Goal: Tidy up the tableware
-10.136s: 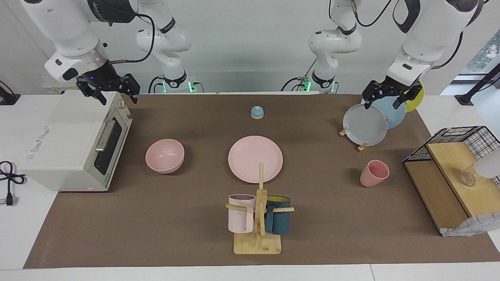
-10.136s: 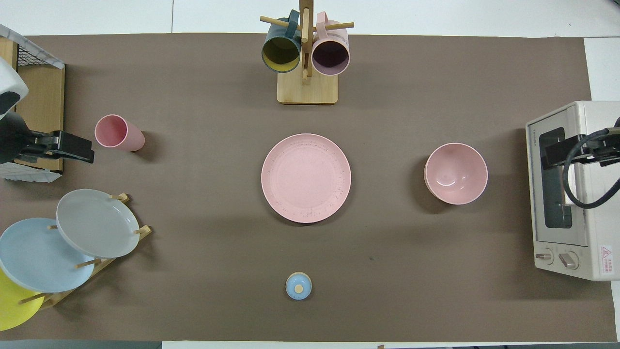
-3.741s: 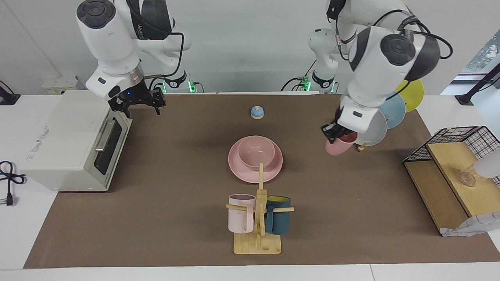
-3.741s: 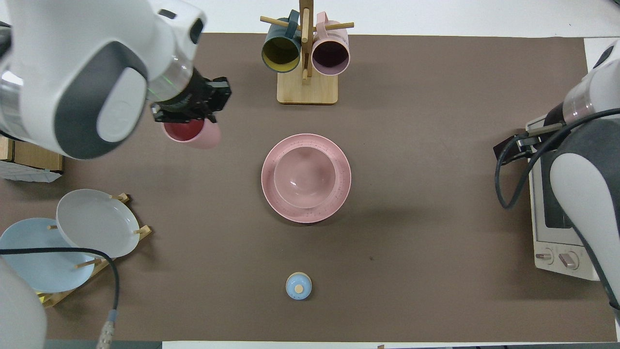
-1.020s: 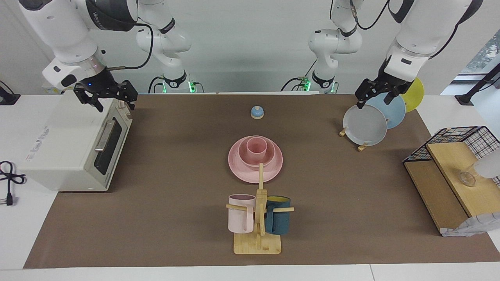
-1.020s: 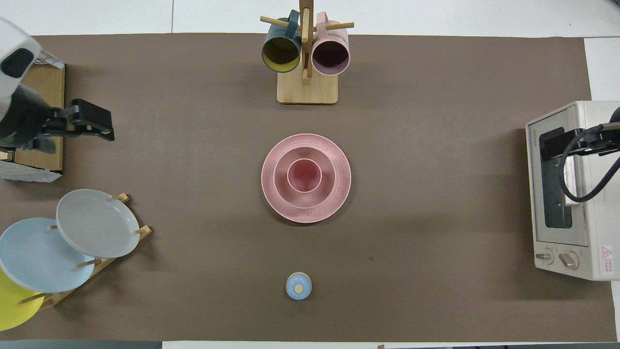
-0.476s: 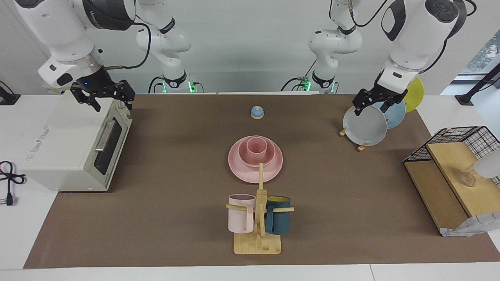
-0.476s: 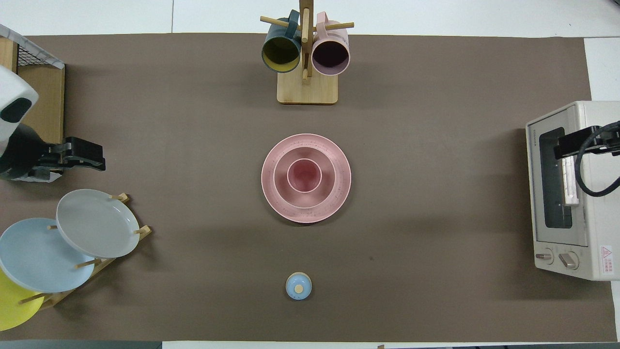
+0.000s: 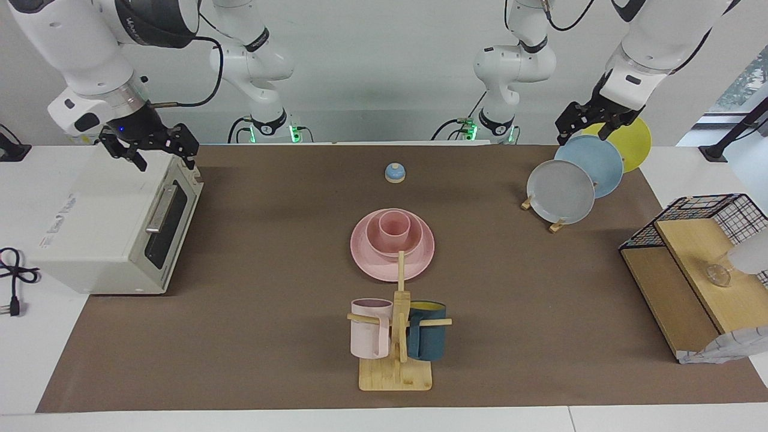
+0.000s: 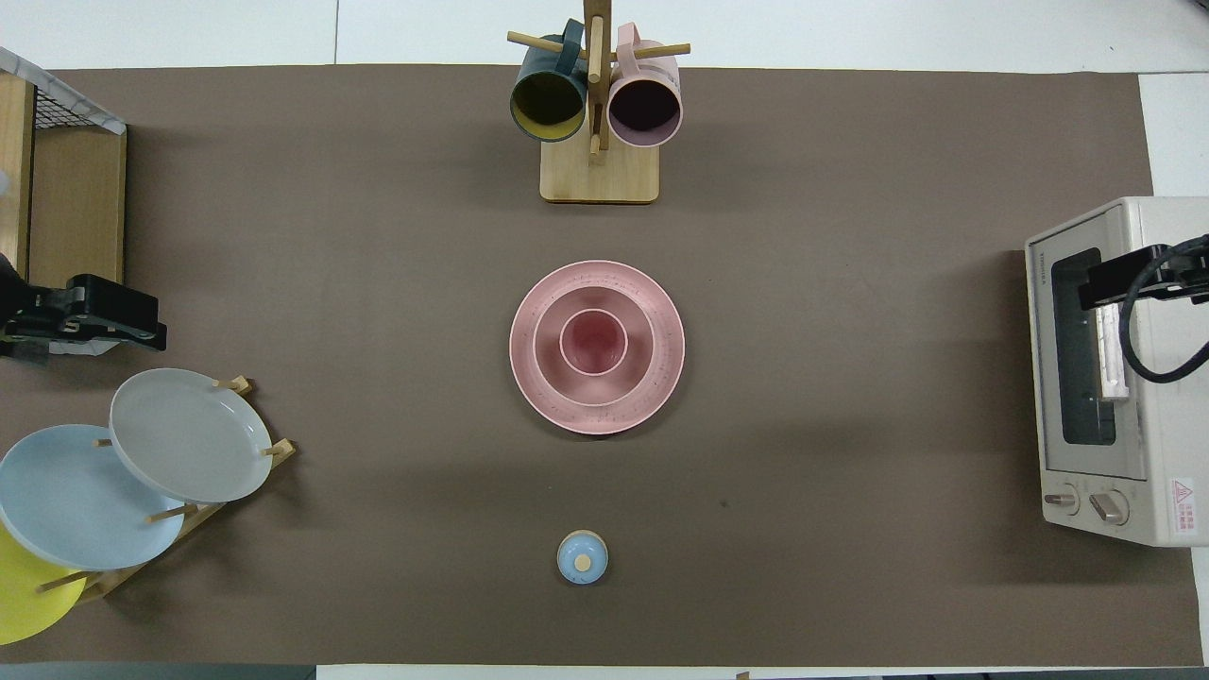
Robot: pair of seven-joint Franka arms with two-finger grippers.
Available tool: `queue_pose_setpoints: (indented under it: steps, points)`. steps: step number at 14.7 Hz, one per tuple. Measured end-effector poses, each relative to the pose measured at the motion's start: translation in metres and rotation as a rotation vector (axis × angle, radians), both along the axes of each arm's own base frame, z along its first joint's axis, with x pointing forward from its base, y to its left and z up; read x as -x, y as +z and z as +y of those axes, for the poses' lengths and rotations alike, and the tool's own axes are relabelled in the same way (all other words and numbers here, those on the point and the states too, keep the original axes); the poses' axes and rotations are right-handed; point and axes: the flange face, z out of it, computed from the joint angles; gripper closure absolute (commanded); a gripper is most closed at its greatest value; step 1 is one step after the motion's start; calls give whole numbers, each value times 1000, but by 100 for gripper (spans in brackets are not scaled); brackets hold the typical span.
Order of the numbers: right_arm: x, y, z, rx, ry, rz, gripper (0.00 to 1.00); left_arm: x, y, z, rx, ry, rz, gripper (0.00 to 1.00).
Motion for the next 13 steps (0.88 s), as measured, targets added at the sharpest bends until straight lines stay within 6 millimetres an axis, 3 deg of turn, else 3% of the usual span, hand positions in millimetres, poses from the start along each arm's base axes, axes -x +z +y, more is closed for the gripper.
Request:
queue_pose_setpoints:
  steps: [13]
  points:
    - [0, 0, 8, 0, 14, 5, 0, -7, -5, 3, 1, 2, -9, 0]
